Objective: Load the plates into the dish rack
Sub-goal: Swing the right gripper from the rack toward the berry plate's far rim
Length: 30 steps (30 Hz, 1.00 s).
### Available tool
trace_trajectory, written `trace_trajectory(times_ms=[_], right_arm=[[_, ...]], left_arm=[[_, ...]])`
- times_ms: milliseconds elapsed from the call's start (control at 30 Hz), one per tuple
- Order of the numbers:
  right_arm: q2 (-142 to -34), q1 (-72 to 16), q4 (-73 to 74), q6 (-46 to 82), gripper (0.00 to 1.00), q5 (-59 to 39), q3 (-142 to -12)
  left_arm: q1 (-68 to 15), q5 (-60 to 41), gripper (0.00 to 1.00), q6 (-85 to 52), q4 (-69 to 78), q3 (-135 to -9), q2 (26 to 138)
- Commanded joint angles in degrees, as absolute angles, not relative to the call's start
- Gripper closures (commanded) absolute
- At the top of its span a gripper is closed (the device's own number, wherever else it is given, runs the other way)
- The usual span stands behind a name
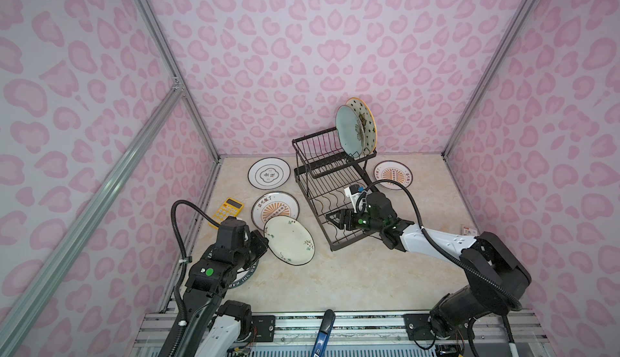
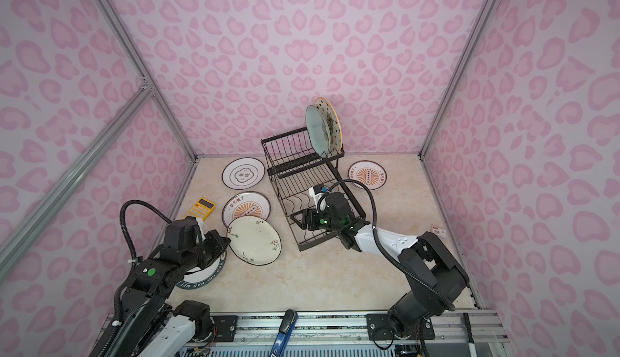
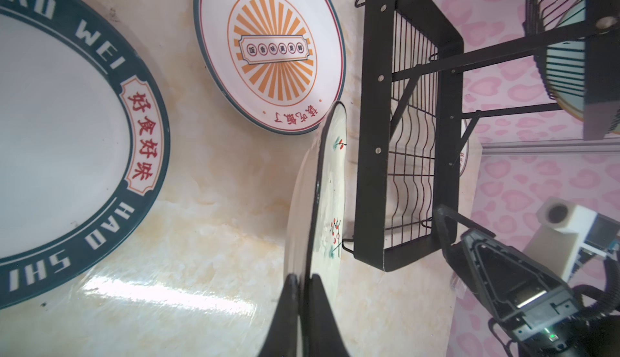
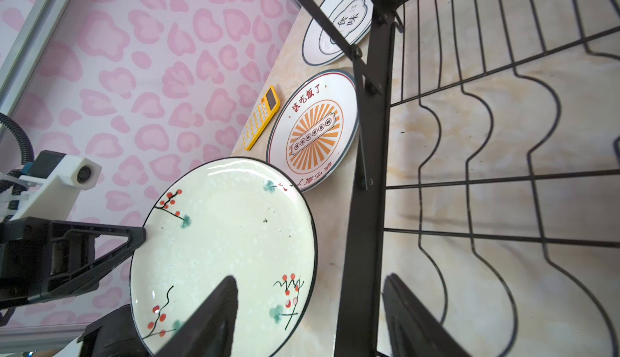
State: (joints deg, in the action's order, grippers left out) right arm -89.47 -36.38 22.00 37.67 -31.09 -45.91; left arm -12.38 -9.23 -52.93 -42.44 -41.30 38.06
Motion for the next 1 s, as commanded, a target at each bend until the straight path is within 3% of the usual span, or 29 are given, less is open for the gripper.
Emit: trace_trajectory(times_ms=[0,467,967], right_arm=[[-90.54,-36.74,23.38,38.93,0.31,-32.68,-46.53],[-94.62,-38.15,24.3,41.17,0.31,-34.98,-48.51],[-96.81,-41.79,20.83,39.89,0.33,-33.72,-52.18]], left_arm=[[-11.44,-13.1,0.96,-51.92,-35.44,-42.88,38.55],[-4.65,-22.4,0.96,-52.33,-30.19,-44.99,40.33],[-4.31,-16.71,0.97,-47.85,-35.28,-38.23,42.94]])
